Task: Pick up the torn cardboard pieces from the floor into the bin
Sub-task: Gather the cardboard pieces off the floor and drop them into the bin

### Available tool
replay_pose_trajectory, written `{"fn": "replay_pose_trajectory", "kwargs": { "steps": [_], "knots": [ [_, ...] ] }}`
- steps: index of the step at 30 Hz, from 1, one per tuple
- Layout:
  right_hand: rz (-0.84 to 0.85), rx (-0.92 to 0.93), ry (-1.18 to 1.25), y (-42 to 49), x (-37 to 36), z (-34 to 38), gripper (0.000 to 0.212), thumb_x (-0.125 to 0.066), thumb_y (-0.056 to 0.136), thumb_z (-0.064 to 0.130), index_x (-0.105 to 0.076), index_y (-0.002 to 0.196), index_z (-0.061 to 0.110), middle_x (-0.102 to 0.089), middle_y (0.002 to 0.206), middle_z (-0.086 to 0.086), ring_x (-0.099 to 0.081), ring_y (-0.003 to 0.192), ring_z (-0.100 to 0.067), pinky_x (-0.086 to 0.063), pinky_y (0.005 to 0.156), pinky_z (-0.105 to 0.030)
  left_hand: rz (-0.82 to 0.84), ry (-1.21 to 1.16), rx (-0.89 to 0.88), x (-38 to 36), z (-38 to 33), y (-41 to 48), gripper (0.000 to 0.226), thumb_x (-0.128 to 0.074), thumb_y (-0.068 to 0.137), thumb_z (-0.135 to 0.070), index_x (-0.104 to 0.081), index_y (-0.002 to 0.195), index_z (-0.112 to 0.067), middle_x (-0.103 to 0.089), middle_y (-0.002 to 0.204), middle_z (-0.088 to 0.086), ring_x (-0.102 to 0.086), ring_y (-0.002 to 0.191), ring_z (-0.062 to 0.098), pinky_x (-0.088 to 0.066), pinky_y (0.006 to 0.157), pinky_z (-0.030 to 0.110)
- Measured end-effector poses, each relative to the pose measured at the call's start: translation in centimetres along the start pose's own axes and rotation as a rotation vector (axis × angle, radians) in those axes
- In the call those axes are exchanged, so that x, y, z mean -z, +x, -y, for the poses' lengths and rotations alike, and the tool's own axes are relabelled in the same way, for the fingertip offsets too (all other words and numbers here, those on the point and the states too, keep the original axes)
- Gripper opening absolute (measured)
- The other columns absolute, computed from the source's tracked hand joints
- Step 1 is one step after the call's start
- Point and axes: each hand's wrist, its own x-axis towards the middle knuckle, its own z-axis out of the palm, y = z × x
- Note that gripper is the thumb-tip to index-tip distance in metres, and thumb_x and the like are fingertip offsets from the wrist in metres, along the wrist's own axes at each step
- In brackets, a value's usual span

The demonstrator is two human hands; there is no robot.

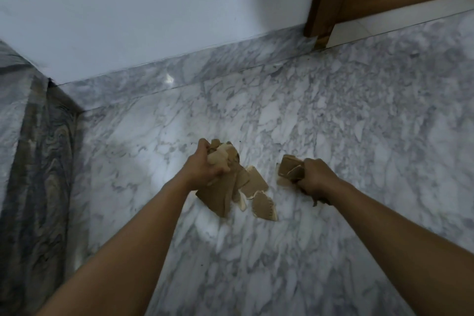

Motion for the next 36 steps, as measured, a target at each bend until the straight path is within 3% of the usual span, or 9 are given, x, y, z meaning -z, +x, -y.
{"fn": "replay_pose_trajectory", "kwargs": {
  "steps": [5,8,12,15,19,26,29,33,36],
  "knots": [
    [0.284,0.114,0.103,-1.8,1.3,3.3,0.022,-0.085,0.068,0.024,-0.073,0.086,0.02,-0.075,0.091,-0.009,-0.073,0.082,-0.025,-0.062,0.078,-0.046,0.046,-0.074,0.031,4.4,0.2,-0.4,0.085,-0.091,0.065,-0.027,-0.034,0.128,-0.024,-0.058,0.103,-0.003,-0.062,0.089,0.018,-0.057,0.071,0.034],
    [0.341,0.137,-0.134,-3.0,-1.3,5.8,0.049,-0.079,0.072,0.03,-0.062,0.117,0.022,-0.058,0.125,-0.011,-0.064,0.108,-0.028,-0.058,0.09,-0.042,0.233,0.192,0.104,5.6,0.5,-0.7,0.05,-0.093,0.058,-0.035,-0.067,0.098,-0.017,-0.071,0.087,0.002,-0.069,0.08,0.021,-0.059,0.063,0.034],
    [0.149,0.065,-0.173,-4.1,-6.0,6.9,0.082,-0.076,0.079,0.033,-0.03,0.144,0.011,-0.019,0.145,-0.013,-0.028,0.133,-0.037,-0.044,0.097,-0.042,0.306,0.309,0.12,4.4,1.8,-0.7,0.04,-0.089,0.056,-0.045,-0.07,0.084,-0.024,-0.072,0.082,-0.001,-0.069,0.077,0.019,-0.056,0.064,0.031],
    [0.014,0.06,-0.092,-4.3,-7.5,6.8,0.089,-0.083,0.073,0.029,-0.027,0.141,0.013,-0.033,0.139,-0.014,-0.04,0.124,-0.037,-0.046,0.089,-0.04,0.294,0.366,-0.012,1.9,1.6,-0.5,0.045,-0.086,0.062,-0.048,-0.07,0.093,-0.021,-0.065,0.107,0.001,-0.063,0.096,0.022,-0.053,0.077,0.032],
    [0.006,0.002,-0.028,-3.7,-7.6,6.4,0.086,-0.088,0.065,0.031,-0.036,0.132,0.015,-0.05,0.128,-0.012,-0.054,0.115,-0.034,-0.049,0.089,-0.04,0.283,0.551,-0.082,-1.7,0.3,-0.1,0.061,-0.076,0.07,-0.051,-0.058,0.121,-0.024,-0.03,0.143,0.006,-0.033,0.128,0.035,-0.042,0.103,0.048],
    [0.168,-0.05,-0.197,-2.3,-5.2,5.2,0.057,-0.08,0.073,0.023,-0.056,0.125,0.013,-0.057,0.128,-0.015,-0.061,0.111,-0.031,-0.056,0.082,-0.034,0.165,0.558,-0.123,-1.7,0.2,1.9,0.027,-0.066,0.075,-0.031,-0.045,0.092,-0.028,-0.059,0.098,0.002,-0.056,0.089,0.023,-0.041,0.067,0.031],
    [0.215,-0.066,-0.149,-1.4,-1.5,4.9,0.053,-0.085,0.073,0.024,-0.062,0.118,0.01,-0.063,0.119,-0.017,-0.068,0.095,-0.03,-0.061,0.066,-0.036,0.183,0.399,-0.1,-0.6,1.0,1.7,0.026,-0.068,0.076,-0.029,-0.049,0.092,-0.026,-0.061,0.094,-0.001,-0.057,0.087,0.021,-0.043,0.069,0.031],
    [0.165,0.045,-0.109,0.0,1.1,6.5,0.064,-0.088,0.061,0.043,-0.065,0.115,0.017,-0.06,0.126,-0.014,-0.063,0.103,-0.029,-0.06,0.084,-0.04,0.149,0.163,-0.041,2.2,2.7,0.9,0.035,-0.079,0.071,-0.033,-0.055,0.096,-0.029,-0.062,0.092,-0.007,-0.06,0.087,0.017,-0.044,0.071,0.03],
    [0.152,0.048,-0.15,0.8,-0.9,9.1,0.084,-0.081,0.071,0.048,-0.043,0.141,0.022,-0.018,0.157,-0.015,-0.029,0.139,-0.039,-0.039,0.108,-0.053,0.076,0.121,-0.006,4.9,4.2,0.2,0.039,-0.08,0.064,-0.035,-0.055,0.093,-0.027,-0.064,0.089,-0.004,-0.063,0.088,0.022,-0.044,0.067,0.028]
  ]
}}
